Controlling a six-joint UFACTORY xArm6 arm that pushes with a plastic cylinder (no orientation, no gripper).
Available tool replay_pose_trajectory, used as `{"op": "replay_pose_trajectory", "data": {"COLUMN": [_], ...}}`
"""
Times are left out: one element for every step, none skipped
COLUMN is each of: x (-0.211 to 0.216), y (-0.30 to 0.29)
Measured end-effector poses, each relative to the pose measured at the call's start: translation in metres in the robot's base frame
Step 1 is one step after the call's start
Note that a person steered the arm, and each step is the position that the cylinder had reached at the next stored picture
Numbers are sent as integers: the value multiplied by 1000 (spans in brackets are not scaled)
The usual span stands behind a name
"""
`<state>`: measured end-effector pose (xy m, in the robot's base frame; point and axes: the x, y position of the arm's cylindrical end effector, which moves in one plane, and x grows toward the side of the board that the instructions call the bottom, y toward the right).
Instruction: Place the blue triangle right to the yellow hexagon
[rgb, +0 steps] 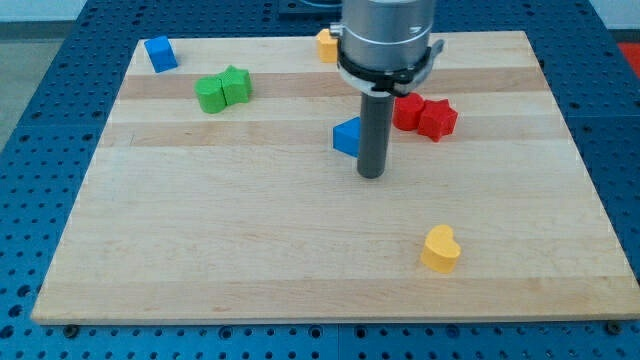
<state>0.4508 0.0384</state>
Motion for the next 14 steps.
{"op": "replay_pose_trajectory", "data": {"x": [-24, -54, -67, -67, -70, -88, -116, -146, -178, -204, -220, -237, -252, -254], "y": [-2, -4, -24, -59, -80, -76, -38, -8, 1, 10, 25, 37, 38, 41]}}
